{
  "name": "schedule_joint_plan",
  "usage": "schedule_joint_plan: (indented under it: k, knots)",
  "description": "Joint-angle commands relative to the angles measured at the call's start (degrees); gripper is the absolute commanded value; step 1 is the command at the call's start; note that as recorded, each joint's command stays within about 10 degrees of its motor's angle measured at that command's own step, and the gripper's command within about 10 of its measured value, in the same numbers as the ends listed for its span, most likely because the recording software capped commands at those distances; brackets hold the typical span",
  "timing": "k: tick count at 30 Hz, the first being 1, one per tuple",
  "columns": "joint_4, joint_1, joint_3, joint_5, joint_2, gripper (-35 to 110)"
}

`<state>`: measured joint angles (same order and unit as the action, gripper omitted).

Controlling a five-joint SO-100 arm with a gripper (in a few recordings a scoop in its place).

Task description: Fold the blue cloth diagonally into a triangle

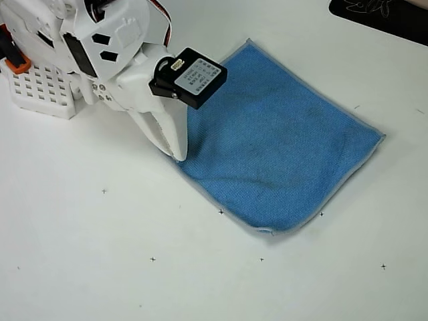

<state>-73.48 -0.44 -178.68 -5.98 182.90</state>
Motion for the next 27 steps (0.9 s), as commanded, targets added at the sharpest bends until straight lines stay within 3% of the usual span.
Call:
schedule_joint_plan:
  k: [1, 14, 20, 27]
  knots:
    - [0.0, -10.0, 4.9, 10.0, 6.9, 11]
    - [-0.1, -12.1, 4.9, 11.3, 6.9, 35]
    - [-0.1, -12.5, 4.8, 12.8, 6.9, 35]
    - [0.4, -11.7, 4.2, 4.3, 6.9, 35]
